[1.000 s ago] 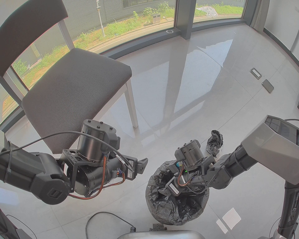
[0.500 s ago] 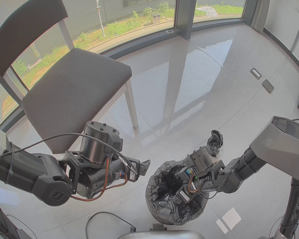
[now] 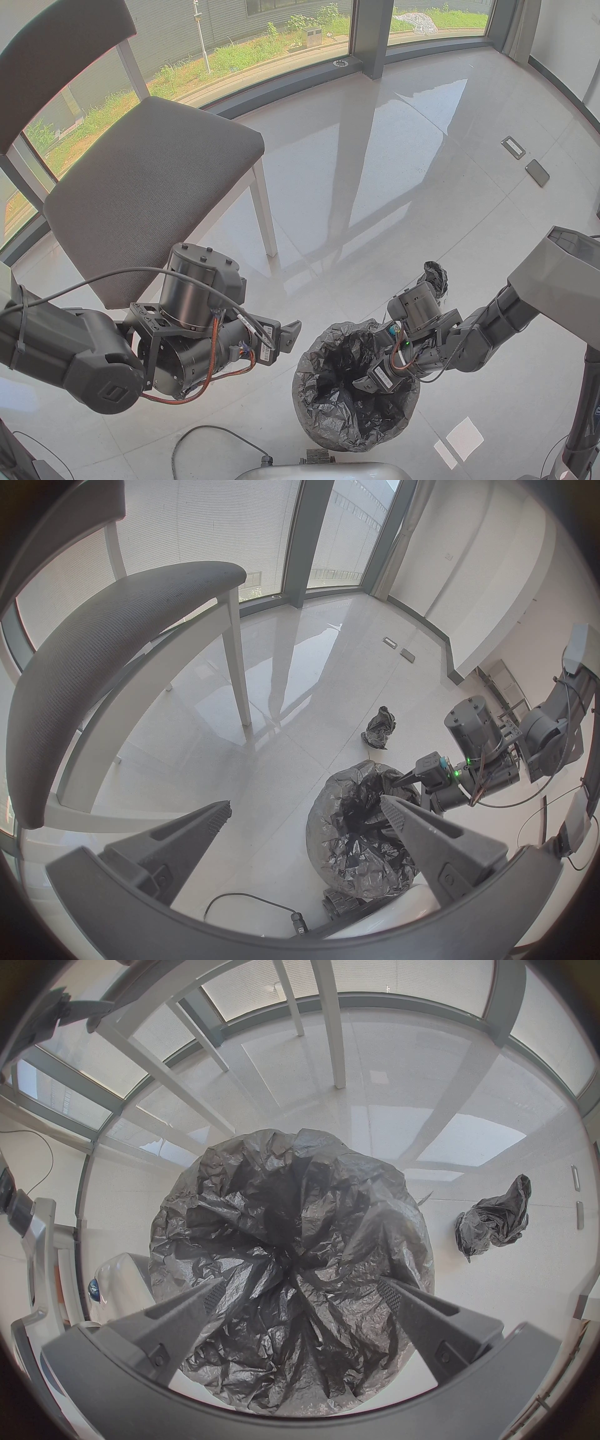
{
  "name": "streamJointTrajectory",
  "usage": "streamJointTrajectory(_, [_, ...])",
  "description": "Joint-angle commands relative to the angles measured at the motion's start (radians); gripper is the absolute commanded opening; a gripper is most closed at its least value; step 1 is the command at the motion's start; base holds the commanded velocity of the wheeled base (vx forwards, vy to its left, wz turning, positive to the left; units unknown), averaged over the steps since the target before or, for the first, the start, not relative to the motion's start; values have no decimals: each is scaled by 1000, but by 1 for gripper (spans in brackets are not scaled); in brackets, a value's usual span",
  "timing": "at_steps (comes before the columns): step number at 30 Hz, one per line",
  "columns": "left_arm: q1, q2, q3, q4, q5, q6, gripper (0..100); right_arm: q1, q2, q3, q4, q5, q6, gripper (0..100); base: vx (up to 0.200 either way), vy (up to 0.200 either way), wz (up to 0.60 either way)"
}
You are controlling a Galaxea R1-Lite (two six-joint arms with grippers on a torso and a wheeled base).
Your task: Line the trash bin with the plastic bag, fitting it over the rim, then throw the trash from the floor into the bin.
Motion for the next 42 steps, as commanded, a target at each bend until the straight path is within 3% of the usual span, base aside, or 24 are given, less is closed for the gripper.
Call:
streamJointTrajectory(1, [0, 0, -2, -1, 1, -1, 100, -13, 12, -50, 3, 2, 5, 100, 0, 0, 0])
streamJointTrajectory(13, [-1, -7, 0, -1, 1, -1, 100, 40, 1, -14, 4, 2, 9, 100, 0, 0, 0])
streamJointTrajectory(24, [2, -22, 3, 1, 1, -2, 100, 205, 7, -18, 0, 2, 73, 100, 0, 0, 0])
streamJointTrajectory(42, [22, -53, 31, -1, 1, -2, 100, 261, 92, -158, 11, 13, 133, 100, 0, 0, 0])
